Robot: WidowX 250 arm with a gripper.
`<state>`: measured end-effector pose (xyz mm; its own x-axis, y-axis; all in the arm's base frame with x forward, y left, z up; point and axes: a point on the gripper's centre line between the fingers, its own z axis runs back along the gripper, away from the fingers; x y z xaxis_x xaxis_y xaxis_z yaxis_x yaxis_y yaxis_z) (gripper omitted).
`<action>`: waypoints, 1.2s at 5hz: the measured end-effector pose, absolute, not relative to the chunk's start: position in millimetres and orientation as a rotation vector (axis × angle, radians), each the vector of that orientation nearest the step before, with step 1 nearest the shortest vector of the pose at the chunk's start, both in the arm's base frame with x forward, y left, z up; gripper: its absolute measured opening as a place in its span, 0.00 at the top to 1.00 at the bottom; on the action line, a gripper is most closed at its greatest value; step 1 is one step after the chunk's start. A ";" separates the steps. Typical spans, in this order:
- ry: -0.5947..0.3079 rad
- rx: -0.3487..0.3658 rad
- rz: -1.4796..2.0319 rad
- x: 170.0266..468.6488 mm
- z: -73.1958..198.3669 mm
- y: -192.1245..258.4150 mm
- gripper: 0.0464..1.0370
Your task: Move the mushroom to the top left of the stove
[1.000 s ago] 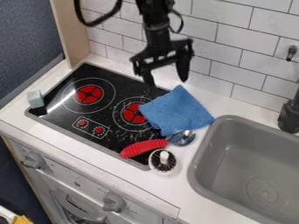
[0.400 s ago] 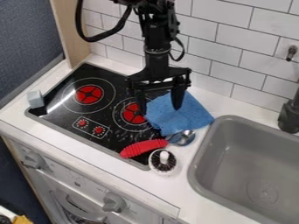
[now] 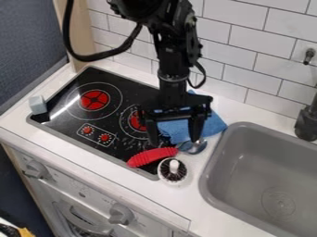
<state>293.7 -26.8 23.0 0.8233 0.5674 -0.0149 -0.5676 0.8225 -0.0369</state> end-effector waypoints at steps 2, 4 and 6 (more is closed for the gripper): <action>0.023 -0.006 0.534 273.8 3.4 -46.9 0.04; 0.054 0.051 0.546 271.4 -23.0 -44.9 0.08; -0.017 0.078 0.551 275.0 -22.5 -52.5 0.64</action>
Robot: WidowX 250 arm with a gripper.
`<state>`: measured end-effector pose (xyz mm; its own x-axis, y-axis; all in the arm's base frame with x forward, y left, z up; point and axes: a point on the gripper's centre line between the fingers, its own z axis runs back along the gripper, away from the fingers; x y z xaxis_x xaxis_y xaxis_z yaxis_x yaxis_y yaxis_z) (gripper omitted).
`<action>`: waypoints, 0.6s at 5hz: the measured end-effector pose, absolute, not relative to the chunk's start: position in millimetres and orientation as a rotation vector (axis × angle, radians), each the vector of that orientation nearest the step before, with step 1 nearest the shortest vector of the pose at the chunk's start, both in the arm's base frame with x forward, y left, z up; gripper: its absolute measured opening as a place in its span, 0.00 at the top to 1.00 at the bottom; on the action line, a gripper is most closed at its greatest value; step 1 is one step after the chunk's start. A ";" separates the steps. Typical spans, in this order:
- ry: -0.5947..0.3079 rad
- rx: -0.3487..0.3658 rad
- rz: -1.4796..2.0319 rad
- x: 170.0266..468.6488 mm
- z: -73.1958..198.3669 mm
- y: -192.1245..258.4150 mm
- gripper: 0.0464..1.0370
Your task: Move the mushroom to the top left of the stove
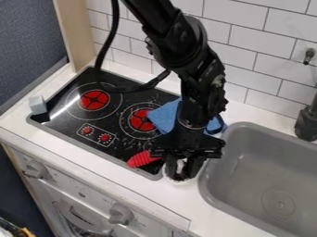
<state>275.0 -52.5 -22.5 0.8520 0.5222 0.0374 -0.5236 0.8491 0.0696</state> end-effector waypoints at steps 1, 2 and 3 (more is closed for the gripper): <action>-0.004 0.095 0.558 271.3 -21.8 -54.4 0.81; -0.016 0.096 0.559 271.4 -21.7 -53.8 0.81; -0.007 0.114 0.571 266.8 -14.0 -50.9 0.81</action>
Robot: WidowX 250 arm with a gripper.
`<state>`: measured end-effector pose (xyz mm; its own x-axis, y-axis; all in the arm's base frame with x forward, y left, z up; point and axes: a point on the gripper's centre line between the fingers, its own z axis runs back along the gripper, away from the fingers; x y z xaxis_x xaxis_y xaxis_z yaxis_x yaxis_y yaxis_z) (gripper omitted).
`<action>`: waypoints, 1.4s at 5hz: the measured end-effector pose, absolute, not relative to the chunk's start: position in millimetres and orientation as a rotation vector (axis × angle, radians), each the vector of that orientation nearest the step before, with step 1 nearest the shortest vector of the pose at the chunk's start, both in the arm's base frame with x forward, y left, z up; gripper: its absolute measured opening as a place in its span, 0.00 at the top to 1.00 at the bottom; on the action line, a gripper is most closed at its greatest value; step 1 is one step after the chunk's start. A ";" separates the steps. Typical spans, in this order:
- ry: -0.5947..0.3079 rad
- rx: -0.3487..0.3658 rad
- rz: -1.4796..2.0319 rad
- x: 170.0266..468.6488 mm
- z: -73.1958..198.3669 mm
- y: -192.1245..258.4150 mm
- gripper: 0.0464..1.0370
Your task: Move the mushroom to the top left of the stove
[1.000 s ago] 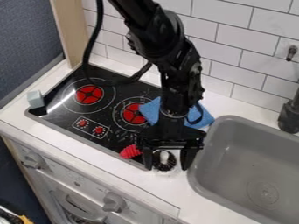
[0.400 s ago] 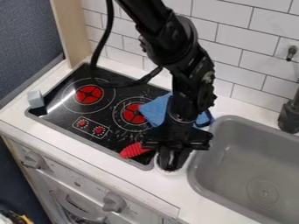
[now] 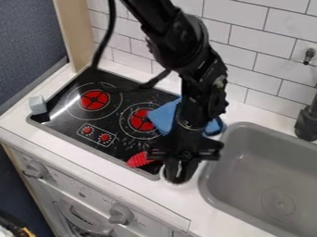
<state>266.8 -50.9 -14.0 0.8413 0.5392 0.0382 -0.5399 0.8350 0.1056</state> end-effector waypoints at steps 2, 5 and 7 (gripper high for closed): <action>-0.087 0.048 0.767 283.9 38.8 -6.7 0.81; -0.031 0.130 1.116 354.6 26.3 117.7 0.81; -0.004 0.170 1.208 380.1 6.0 168.9 0.81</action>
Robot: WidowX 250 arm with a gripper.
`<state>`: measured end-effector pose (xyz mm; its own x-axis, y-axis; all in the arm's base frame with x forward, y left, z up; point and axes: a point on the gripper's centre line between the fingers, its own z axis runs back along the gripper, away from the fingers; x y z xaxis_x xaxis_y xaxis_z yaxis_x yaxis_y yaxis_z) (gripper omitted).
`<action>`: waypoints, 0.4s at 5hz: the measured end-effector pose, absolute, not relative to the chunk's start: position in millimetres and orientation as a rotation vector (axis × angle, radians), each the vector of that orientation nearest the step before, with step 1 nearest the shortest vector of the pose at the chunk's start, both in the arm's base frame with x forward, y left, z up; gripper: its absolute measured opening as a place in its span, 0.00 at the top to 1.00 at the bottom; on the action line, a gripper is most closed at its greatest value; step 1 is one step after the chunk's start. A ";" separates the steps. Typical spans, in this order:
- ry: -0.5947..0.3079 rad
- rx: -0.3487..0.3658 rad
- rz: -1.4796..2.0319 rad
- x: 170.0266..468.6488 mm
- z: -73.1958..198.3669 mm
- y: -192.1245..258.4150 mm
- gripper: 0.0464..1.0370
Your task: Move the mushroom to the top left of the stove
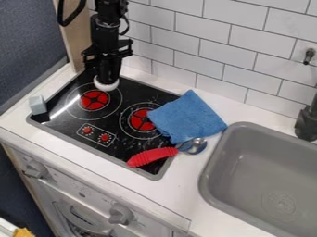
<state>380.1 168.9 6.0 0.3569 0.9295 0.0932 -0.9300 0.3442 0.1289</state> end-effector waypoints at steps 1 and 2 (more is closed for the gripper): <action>0.014 0.187 1.247 389.5 0.7 190.7 0.81; 0.024 0.191 1.263 392.5 -4.8 202.5 0.81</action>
